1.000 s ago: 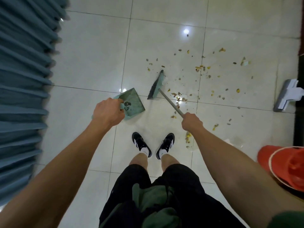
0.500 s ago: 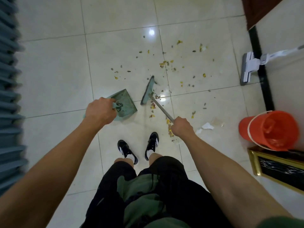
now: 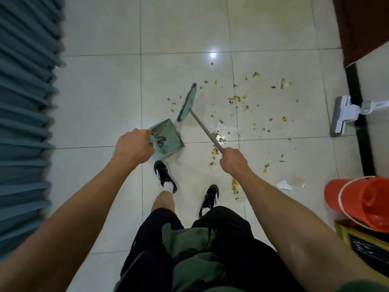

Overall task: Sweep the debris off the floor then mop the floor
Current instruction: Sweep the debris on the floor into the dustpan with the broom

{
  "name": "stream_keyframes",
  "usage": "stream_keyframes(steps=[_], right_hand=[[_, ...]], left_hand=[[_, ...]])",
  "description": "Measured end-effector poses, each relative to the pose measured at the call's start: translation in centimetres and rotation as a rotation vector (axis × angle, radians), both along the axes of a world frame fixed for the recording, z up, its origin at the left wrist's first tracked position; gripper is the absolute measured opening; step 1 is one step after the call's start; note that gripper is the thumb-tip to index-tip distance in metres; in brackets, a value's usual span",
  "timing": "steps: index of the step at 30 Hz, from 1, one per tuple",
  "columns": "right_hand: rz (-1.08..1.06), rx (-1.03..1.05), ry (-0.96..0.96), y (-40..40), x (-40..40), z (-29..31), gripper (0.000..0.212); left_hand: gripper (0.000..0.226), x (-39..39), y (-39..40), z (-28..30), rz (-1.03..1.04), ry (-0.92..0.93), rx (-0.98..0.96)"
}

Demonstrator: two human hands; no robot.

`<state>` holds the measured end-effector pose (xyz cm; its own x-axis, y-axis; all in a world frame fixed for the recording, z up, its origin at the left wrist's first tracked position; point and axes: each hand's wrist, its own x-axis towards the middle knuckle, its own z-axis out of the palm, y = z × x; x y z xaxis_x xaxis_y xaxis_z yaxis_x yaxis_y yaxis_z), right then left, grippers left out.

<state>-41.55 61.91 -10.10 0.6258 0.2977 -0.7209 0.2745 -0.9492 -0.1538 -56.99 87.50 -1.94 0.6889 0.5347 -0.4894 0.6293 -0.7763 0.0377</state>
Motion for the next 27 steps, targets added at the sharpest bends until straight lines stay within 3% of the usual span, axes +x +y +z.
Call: stream_keyframes(steps=[8,12,15,20,27], right_hand=[[0.014,0.064,0.041,17.7,-0.7,-2.3,0.031],[-0.050,0.086,0.129,26.0,-1.0,-2.8,0.043],[0.044,0.056,0.100,30.0,-0.7,-3.3,0.038],[0.149,-0.045,0.016,31.9,0.5,-3.6,0.030],[0.031,-0.149,0.012,25.6,2.8,-3.6,0.026]], left_hand=[[0.031,-3.6,14.6,-0.7,0.139,-0.001,-0.029],[0.025,-4.8,20.0,-1.4,0.166,0.006,-0.031],[0.022,-5.0,22.9,-1.8,0.165,0.016,-0.029],[0.027,-4.4,25.2,-2.3,0.149,0.042,-0.037],[0.017,-0.1,24.7,-2.6,0.081,0.031,-0.056]])
